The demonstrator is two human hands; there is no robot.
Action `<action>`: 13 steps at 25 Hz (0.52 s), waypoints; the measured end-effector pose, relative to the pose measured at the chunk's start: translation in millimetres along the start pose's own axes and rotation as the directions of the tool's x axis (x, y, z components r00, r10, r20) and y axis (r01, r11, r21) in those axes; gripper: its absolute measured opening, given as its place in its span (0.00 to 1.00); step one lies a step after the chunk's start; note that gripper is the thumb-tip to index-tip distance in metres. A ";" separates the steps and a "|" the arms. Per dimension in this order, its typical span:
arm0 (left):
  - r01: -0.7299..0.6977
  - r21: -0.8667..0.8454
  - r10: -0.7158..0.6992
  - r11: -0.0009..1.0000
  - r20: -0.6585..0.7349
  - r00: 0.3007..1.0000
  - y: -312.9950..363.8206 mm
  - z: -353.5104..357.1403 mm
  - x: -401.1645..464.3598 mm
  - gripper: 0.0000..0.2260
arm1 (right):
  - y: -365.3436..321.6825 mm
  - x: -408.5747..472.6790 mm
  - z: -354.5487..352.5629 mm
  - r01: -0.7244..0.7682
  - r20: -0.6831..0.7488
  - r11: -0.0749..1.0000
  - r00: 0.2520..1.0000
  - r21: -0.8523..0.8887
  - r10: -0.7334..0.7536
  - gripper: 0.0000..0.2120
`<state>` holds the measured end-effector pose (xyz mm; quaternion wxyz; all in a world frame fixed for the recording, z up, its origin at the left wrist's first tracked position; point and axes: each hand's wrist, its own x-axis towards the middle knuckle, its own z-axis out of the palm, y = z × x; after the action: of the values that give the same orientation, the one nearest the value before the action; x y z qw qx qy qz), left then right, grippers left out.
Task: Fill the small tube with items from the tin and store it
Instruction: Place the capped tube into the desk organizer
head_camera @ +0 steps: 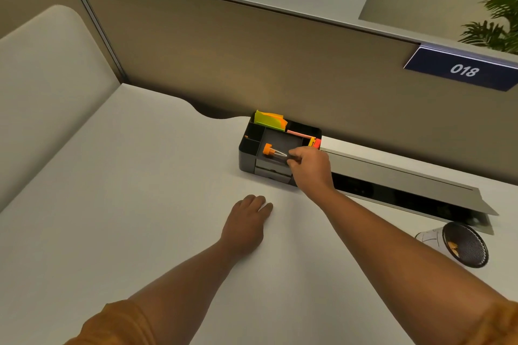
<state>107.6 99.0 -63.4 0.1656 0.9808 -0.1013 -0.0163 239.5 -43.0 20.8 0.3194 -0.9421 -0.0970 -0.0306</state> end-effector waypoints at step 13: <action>0.027 0.040 -0.029 0.999 0.058 0.998 -0.5 -2.9 5.3 0.22 | -0.2 -22.9 -7.8 -0.058 -0.016 0.996 0.998 0.066 0.059 0.18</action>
<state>113.1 99.4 -60.8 0.1433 0.9843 -0.0927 -0.0454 217.1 -51.3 24.4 0.3516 -0.9334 -0.0672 -0.0266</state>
